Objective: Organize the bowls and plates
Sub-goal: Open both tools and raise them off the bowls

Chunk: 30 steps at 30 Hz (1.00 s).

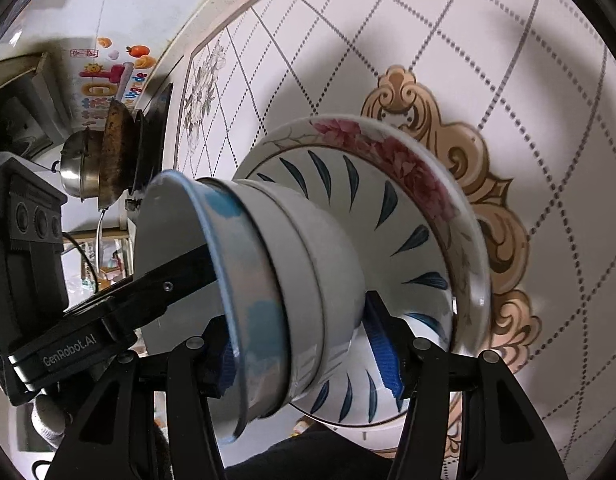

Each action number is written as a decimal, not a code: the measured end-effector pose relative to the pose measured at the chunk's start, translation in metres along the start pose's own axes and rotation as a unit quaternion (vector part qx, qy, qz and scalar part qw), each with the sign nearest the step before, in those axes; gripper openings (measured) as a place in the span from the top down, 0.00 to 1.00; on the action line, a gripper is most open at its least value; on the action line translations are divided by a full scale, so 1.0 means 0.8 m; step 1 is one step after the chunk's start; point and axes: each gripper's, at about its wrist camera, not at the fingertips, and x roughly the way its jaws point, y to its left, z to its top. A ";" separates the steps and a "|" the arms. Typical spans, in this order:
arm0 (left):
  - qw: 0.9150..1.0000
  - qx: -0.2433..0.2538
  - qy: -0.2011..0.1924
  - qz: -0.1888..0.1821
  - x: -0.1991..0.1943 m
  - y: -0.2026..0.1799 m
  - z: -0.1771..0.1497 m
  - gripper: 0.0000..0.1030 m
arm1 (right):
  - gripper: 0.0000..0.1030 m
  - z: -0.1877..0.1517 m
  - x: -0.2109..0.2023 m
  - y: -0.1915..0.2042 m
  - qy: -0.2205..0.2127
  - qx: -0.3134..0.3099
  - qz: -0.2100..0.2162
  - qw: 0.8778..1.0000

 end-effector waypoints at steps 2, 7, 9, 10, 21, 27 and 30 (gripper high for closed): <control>1.000 0.007 -0.013 0.011 -0.011 0.000 -0.004 0.48 | 0.42 -0.002 -0.014 0.005 -0.014 -0.010 -0.008 1.000; 0.998 0.021 -0.063 0.019 -0.048 0.004 -0.020 0.39 | 0.22 -0.016 -0.060 0.033 -0.066 -0.053 -0.076 0.994; 0.996 0.029 -0.087 0.025 -0.064 0.004 -0.027 0.35 | 0.14 -0.029 -0.079 0.049 -0.091 -0.065 -0.096 0.989; 0.994 0.033 -0.097 0.027 -0.071 0.006 -0.031 0.26 | 0.11 -0.035 -0.088 0.056 -0.100 -0.069 -0.105 0.987; 0.972 0.111 -0.205 0.029 -0.181 0.032 -0.098 0.01 | 0.04 -0.144 -0.145 0.151 -0.236 -0.072 -0.212 0.946; 0.957 0.148 -0.249 0.015 -0.233 0.043 -0.152 0.01 | 0.02 -0.224 -0.168 0.212 -0.307 -0.057 -0.235 0.921; 0.953 0.152 -0.264 -0.003 -0.257 0.050 -0.179 0.01 | 0.01 -0.269 -0.180 0.242 -0.334 -0.051 -0.249 0.908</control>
